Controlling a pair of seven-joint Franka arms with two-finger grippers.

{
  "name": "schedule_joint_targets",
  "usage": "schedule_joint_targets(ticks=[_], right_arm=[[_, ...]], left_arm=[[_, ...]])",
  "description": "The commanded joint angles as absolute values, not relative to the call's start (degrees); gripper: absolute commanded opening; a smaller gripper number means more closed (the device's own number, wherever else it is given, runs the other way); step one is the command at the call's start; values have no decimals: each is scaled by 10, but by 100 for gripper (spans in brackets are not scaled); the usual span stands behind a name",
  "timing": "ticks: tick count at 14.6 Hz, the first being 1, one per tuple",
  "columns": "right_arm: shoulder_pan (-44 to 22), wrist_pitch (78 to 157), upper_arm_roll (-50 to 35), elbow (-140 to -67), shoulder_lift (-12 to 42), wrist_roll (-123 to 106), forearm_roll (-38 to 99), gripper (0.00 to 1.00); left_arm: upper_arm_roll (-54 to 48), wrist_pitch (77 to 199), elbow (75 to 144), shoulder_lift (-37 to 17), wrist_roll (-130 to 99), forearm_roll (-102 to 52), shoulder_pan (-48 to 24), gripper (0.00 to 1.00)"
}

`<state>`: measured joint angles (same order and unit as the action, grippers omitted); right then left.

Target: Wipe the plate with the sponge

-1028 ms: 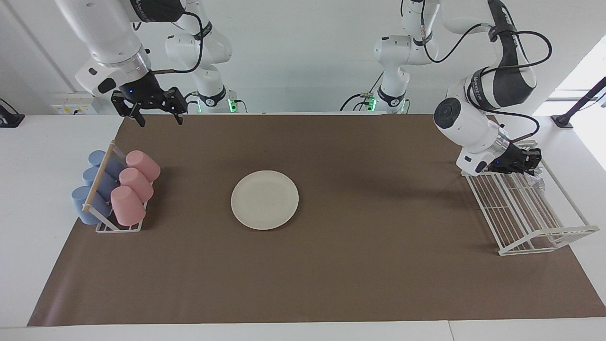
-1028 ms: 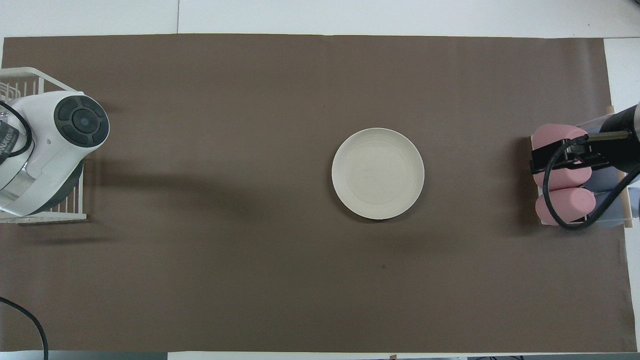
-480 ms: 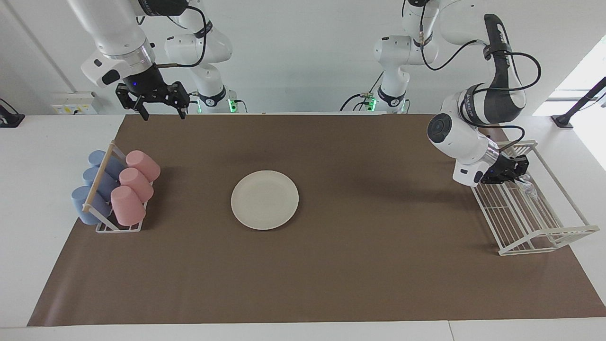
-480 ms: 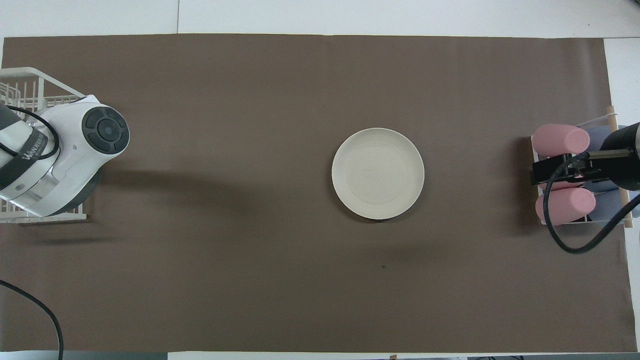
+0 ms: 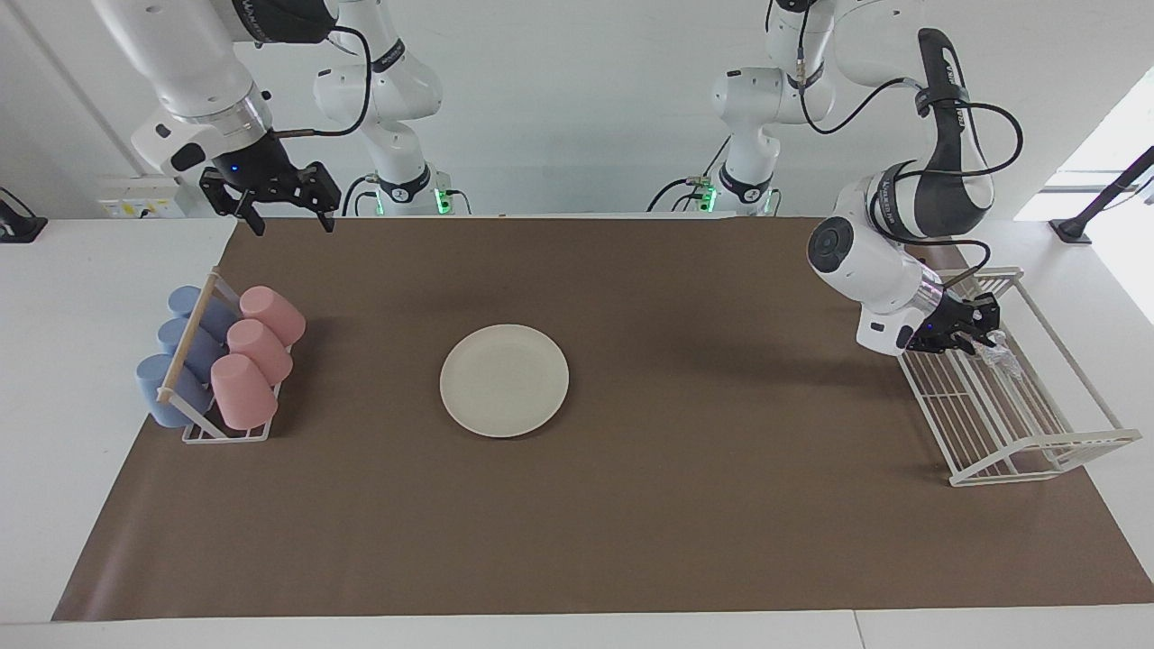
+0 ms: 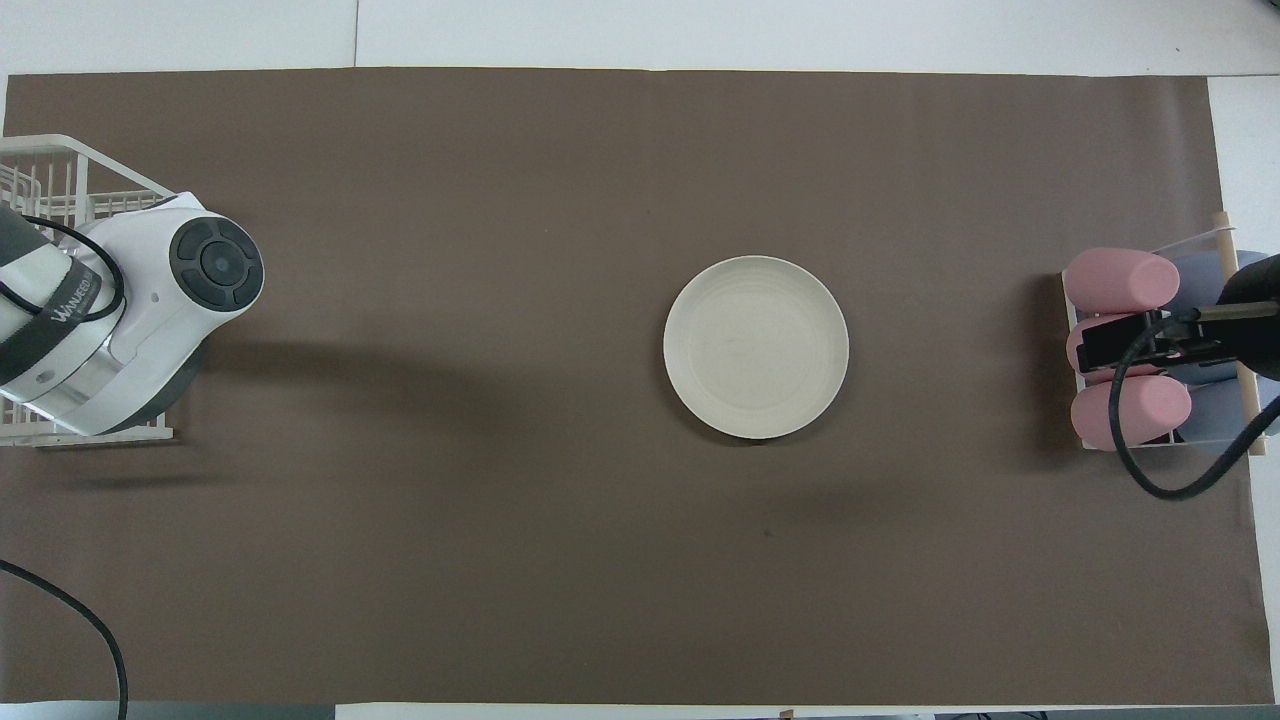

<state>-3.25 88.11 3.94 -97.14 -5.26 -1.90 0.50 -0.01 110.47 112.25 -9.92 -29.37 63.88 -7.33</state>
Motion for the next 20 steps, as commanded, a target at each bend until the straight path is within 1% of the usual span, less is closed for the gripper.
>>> schedule_joint_targets(ticks=[1, 2, 3, 5, 6, 11, 15, 18, 20], right_arm=[[-30, 886, 36, -950, -34, -31, -4, 100], [-30, 883, 36, -947, -31, -31, -4, 100], [-29, 883, 37, -938, -20, -33, -4, 100], [-27, 876, 47, -944, -23, -32, -2, 100], [-27, 854, 48, -947, -26, -26, -2, 100], [-18, 878, 49, -946, -25, -16, -3, 100], [-22, 885, 48, -946, -25, -3, -1, 100], [-20, 888, 48, -945, -25, -4, 6, 100], [-20, 889, 48, -945, -25, -6, 5, 100]], left_arm=[[4, 1114, 1139, -85, -314, 624, -79, 89], [4, 1114, 1139, -85, -315, 624, -79, 94], [4, 1114, 1139, -85, -315, 622, -79, 95], [4, 1114, 1139, -86, -315, 621, -80, 98], [4, 1114, 1137, -86, -316, 618, -80, 100], [5, 1102, 1094, -94, -334, 488, -103, 100], [5, 1043, 1035, -93, -331, 342, -120, 100], [5, 993, 983, -92, -330, 252, -120, 100], [5, 969, 966, -84, -329, 201, -120, 100]])
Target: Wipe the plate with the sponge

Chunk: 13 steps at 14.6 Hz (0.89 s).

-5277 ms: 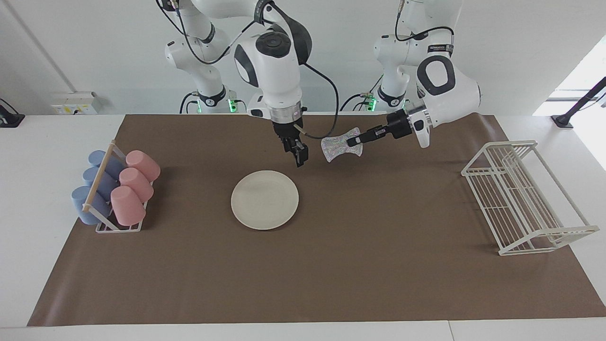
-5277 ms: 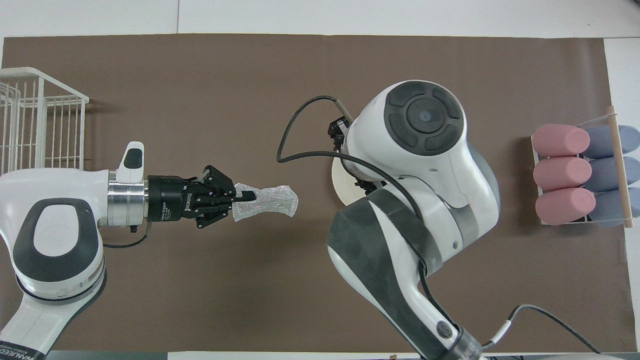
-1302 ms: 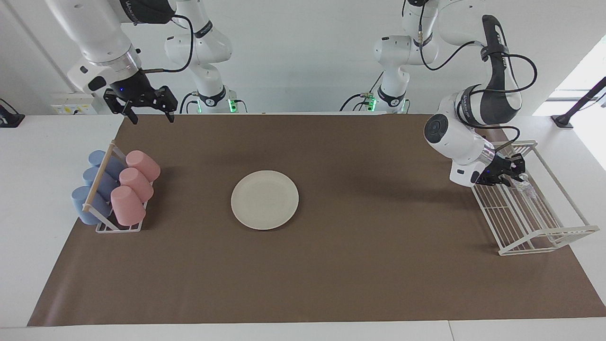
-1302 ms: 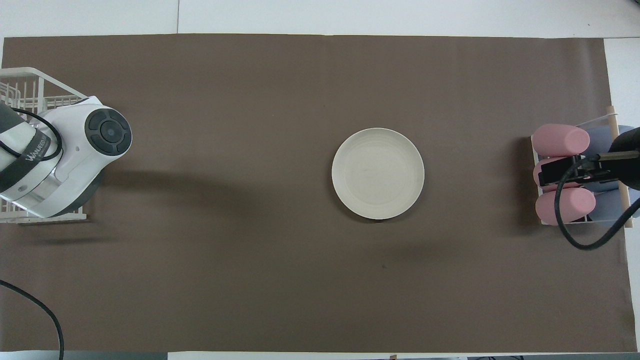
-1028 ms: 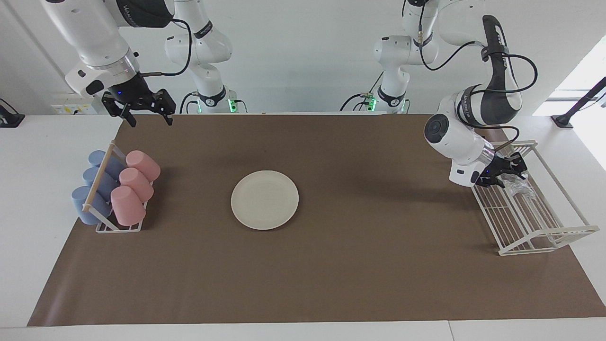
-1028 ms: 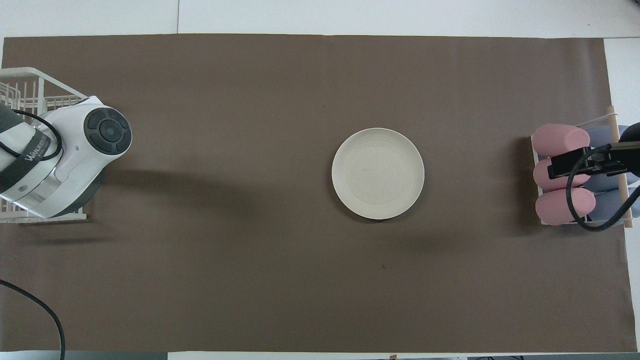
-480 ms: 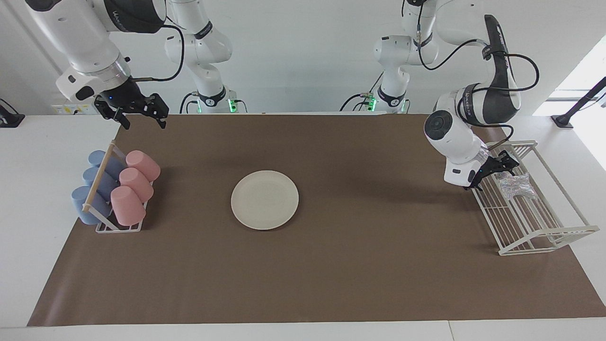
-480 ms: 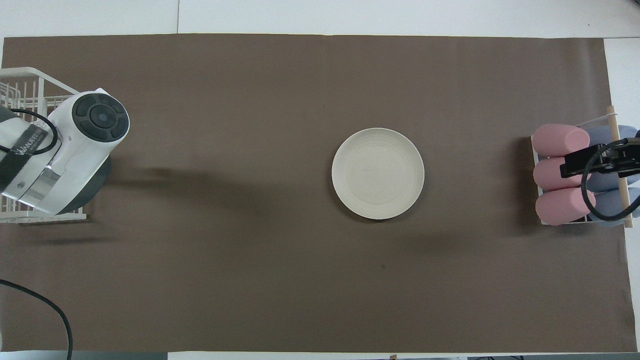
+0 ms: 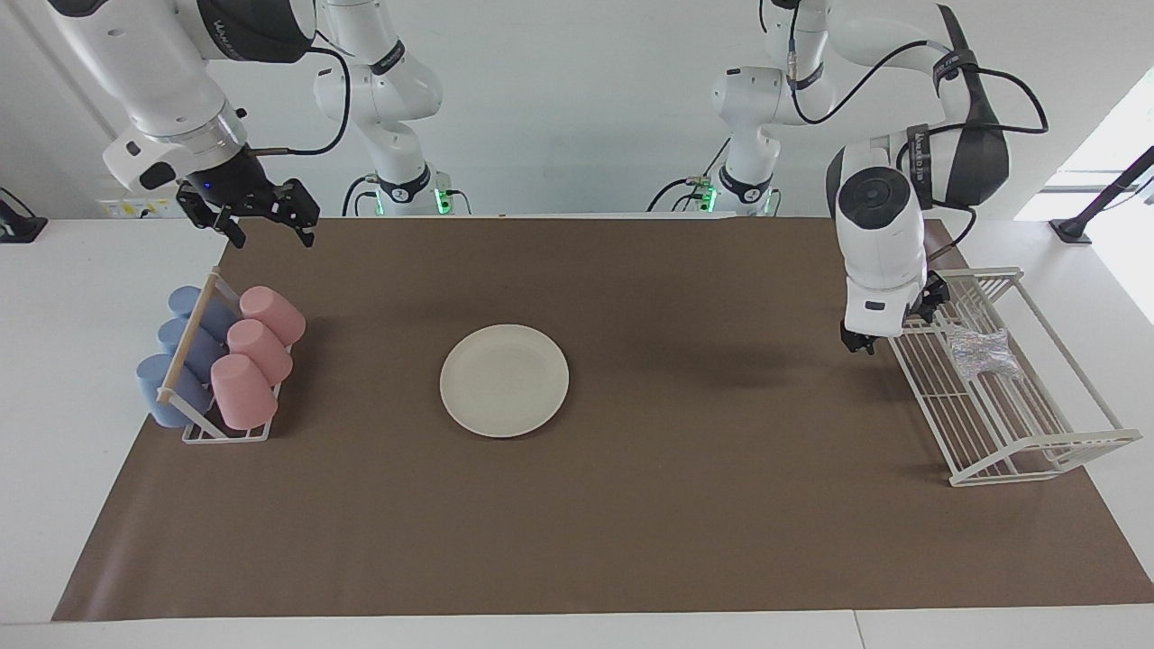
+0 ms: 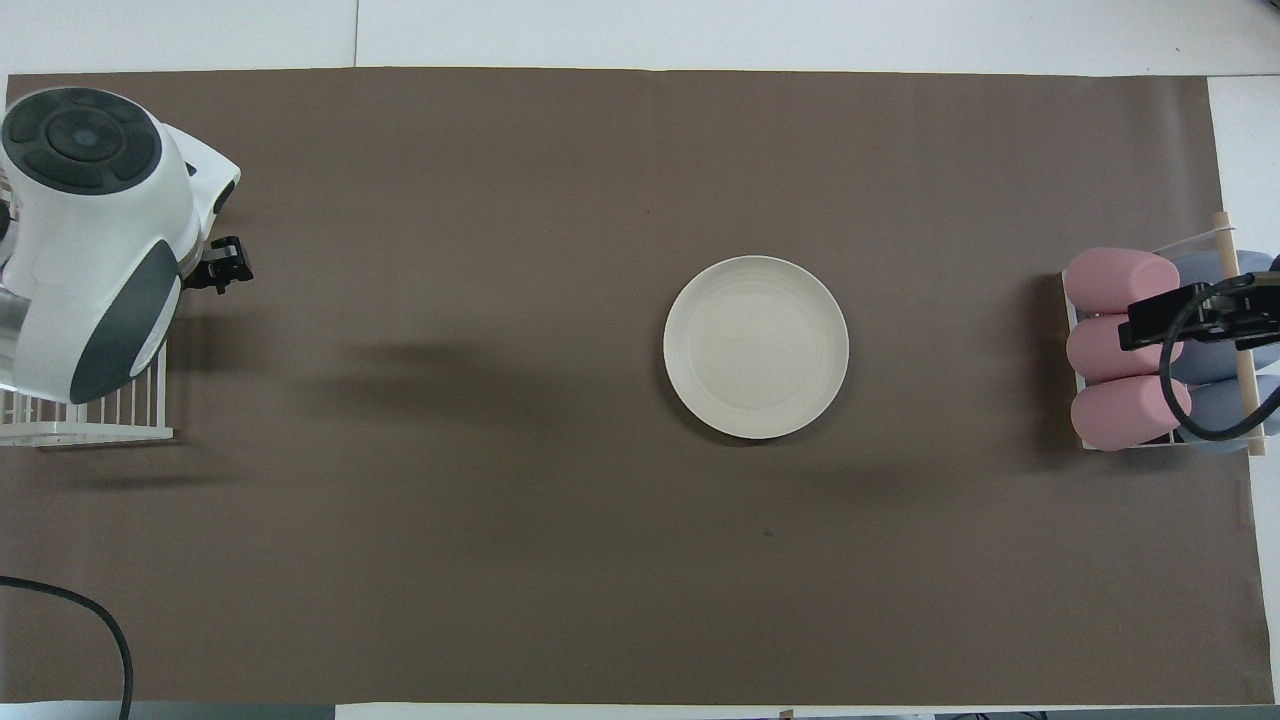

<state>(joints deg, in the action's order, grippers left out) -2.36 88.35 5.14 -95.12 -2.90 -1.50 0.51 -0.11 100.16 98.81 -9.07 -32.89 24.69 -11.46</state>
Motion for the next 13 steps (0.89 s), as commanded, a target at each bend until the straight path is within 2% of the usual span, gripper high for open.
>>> schedule_joint_targets(ticks=[1, 7, 13], right_arm=[[-22, 890, 48, -944, -25, -6, 5, 100], [-19, 895, 48, -944, -25, -17, 2, 100], [-21, 895, 48, -945, -25, -18, 1, 100]], left_arm=[[5, 956, 957, -72, -327, 175, -120, 100], [11, 882, 956, 8, -280, 41, -113, 100], [4, 834, 954, 33, -230, -15, -103, 100]])
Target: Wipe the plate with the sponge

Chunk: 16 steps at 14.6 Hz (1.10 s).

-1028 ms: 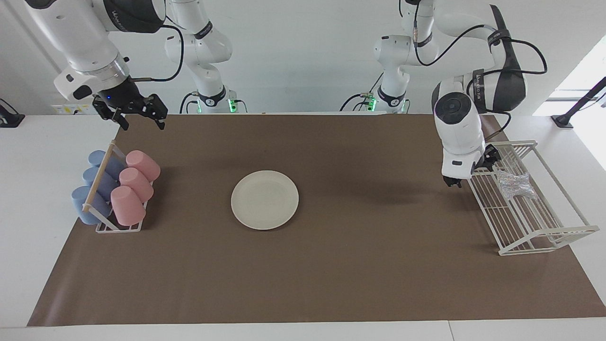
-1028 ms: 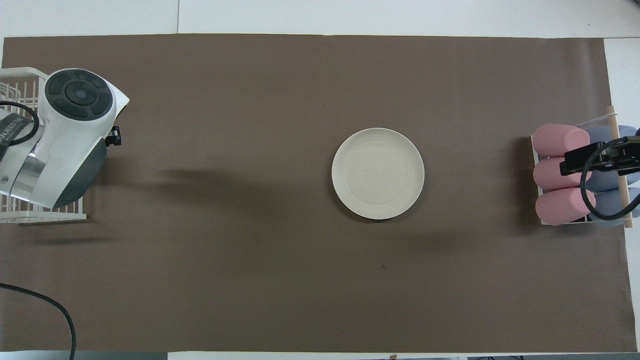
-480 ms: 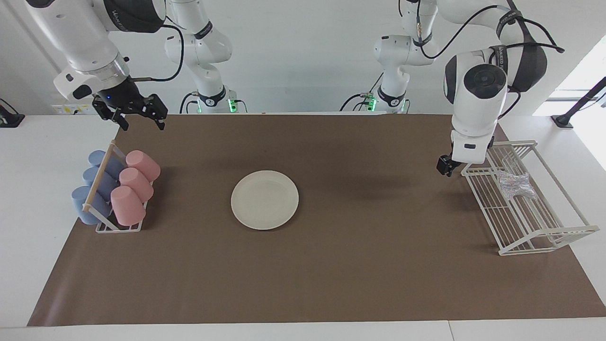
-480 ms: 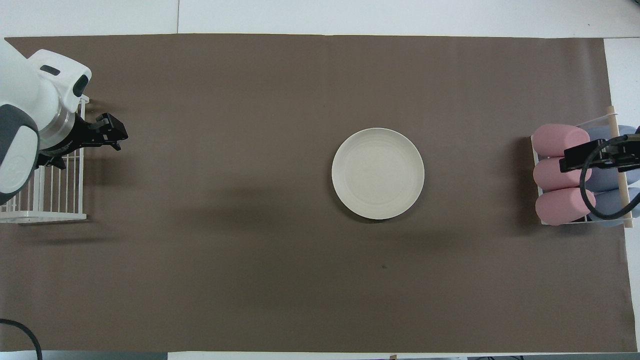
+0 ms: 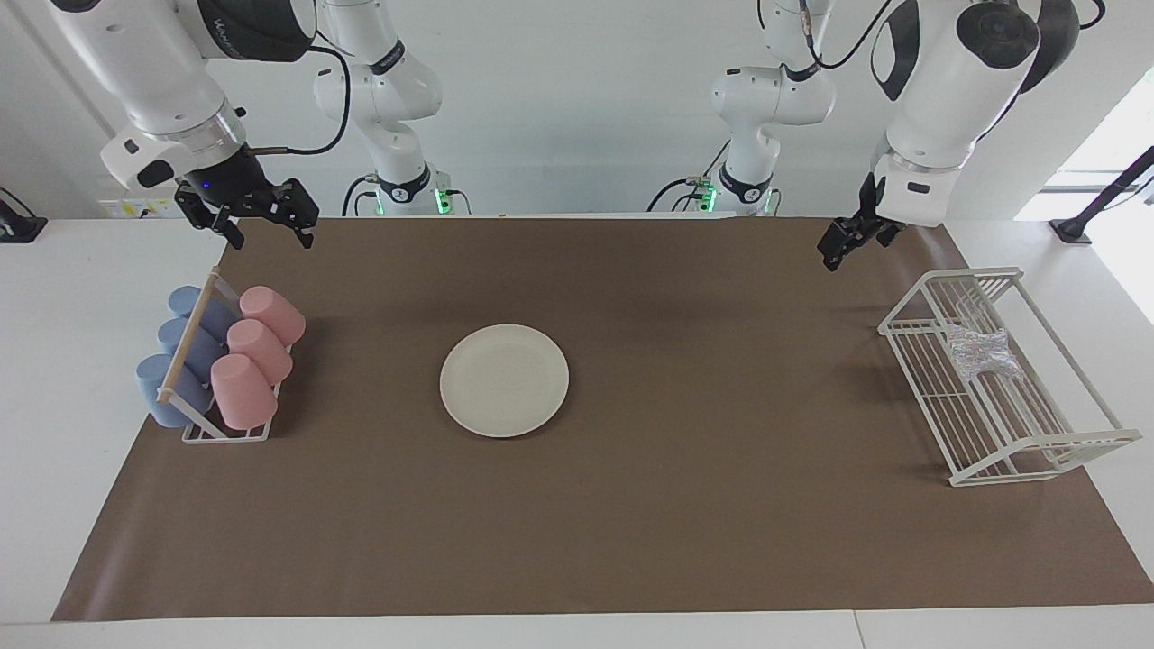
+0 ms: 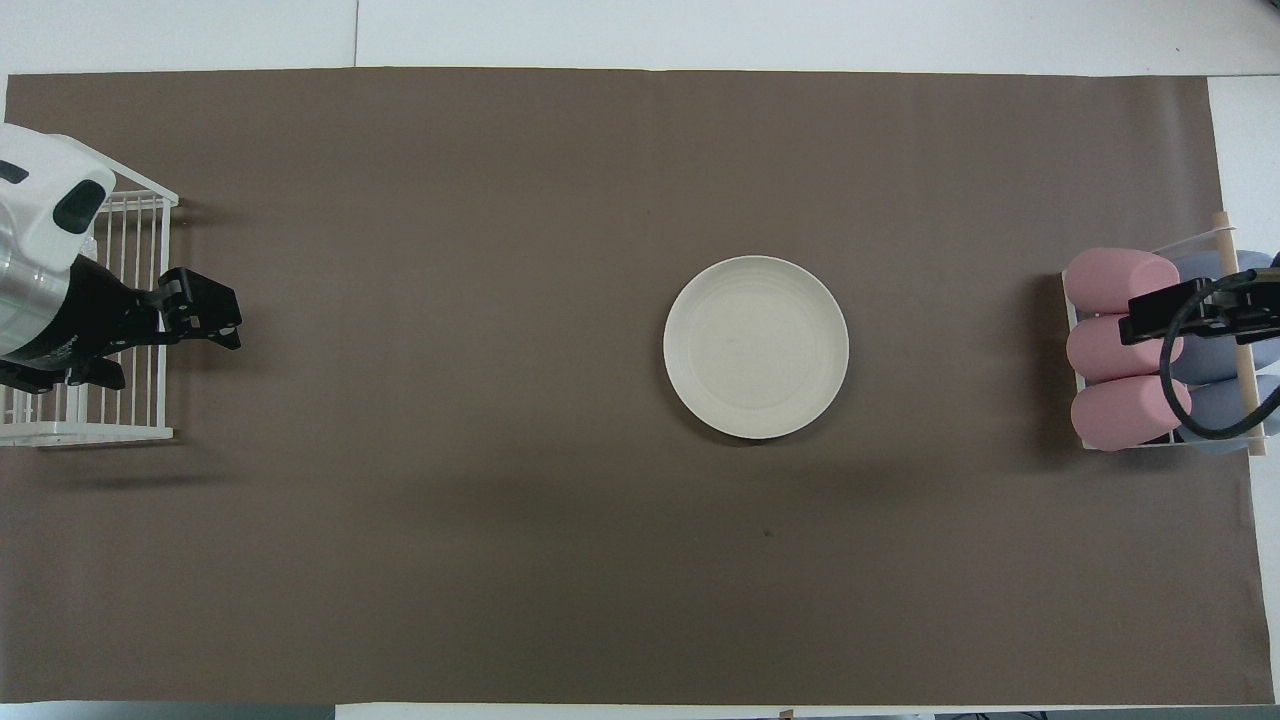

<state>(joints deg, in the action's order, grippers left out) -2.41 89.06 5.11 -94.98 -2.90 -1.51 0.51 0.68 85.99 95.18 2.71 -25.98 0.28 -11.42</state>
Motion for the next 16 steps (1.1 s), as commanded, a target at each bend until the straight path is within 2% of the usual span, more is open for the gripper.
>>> schedule_joint_targets(ticks=[1, 3, 16], right_arm=[[-22, 895, 48, -945, -25, -18, 1, 100], [-22, 895, 48, -945, -25, -18, 1, 100], [-22, 891, 48, -946, -25, -18, -2, 100]], left_arm=[[-4, 811, 939, 33, -206, -18, -93, 100], [-16, 777, 907, 27, -160, -28, -72, 100], [-15, 818, 909, 31, -149, -20, -72, 100]])
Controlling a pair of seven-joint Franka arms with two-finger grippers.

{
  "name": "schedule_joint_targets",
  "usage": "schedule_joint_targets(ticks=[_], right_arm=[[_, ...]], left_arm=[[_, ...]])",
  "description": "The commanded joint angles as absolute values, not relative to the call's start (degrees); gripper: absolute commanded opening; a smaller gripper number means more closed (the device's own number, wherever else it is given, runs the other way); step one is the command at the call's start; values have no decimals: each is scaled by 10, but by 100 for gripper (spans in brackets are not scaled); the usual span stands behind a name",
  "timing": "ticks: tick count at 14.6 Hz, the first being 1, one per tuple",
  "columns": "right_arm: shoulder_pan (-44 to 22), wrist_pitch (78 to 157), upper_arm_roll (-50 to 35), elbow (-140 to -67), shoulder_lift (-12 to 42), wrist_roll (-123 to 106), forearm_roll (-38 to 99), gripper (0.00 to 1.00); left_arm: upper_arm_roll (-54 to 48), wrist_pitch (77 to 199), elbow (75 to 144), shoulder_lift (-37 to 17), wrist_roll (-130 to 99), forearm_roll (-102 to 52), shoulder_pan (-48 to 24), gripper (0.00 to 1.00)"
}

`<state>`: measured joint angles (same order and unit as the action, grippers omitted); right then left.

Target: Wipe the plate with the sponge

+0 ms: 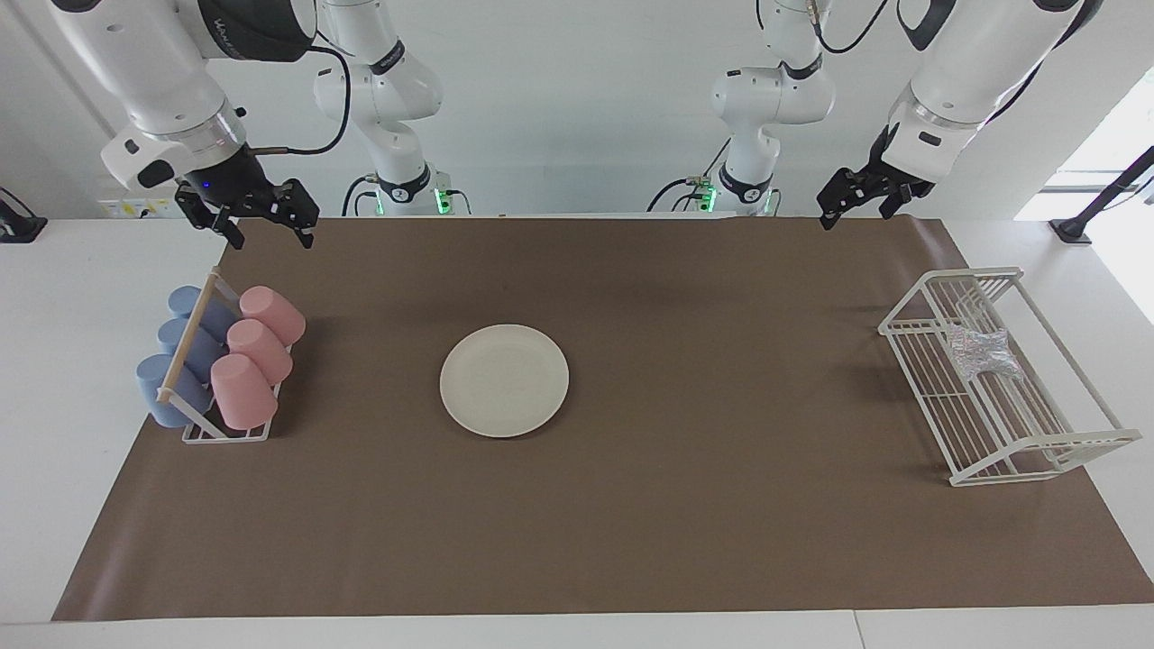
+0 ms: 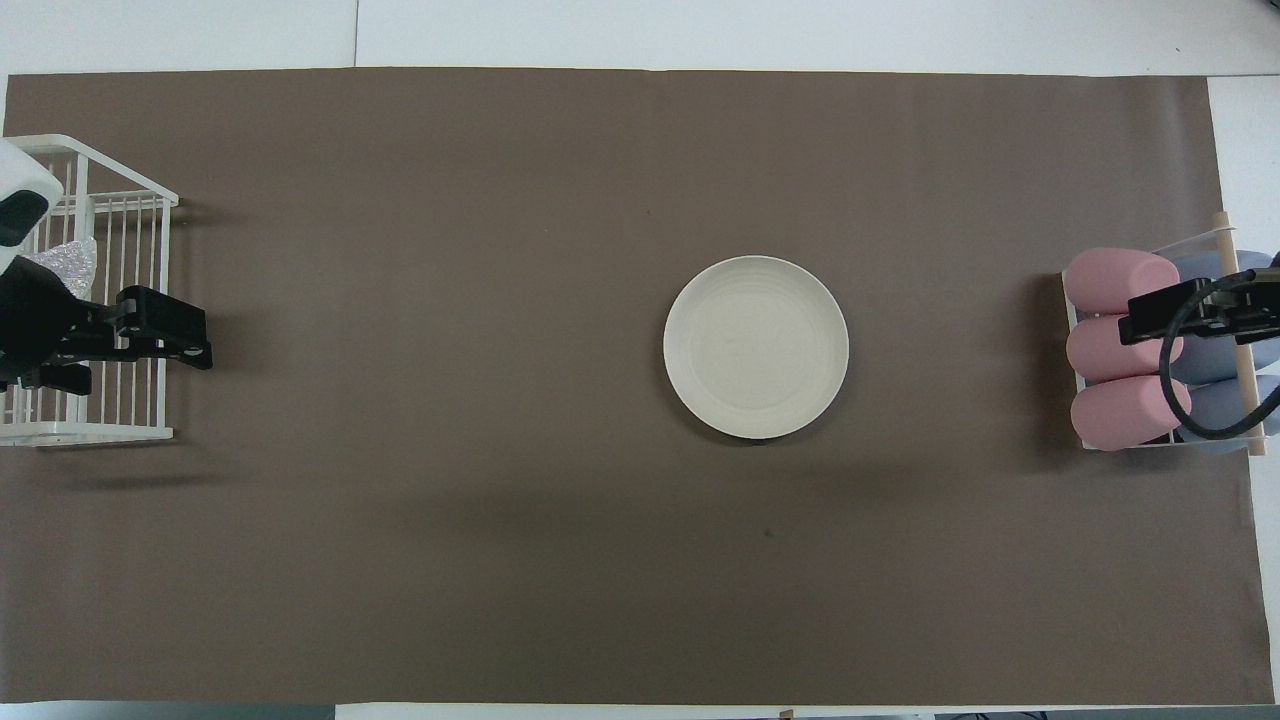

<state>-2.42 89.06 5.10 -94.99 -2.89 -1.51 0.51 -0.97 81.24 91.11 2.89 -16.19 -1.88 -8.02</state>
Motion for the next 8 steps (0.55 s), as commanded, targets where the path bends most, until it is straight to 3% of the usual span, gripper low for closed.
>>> schedule_joint_targets(ticks=[1, 8], right_arm=[[-22, 892, 48, -946, -25, -18, -2, 100], [-24, 891, 45, -945, -25, -17, -2, 100]], left_arm=[[-15, 818, 909, 31, -149, -20, -73, 100], [-18, 818, 910, 32, -149, -22, -72, 100]])
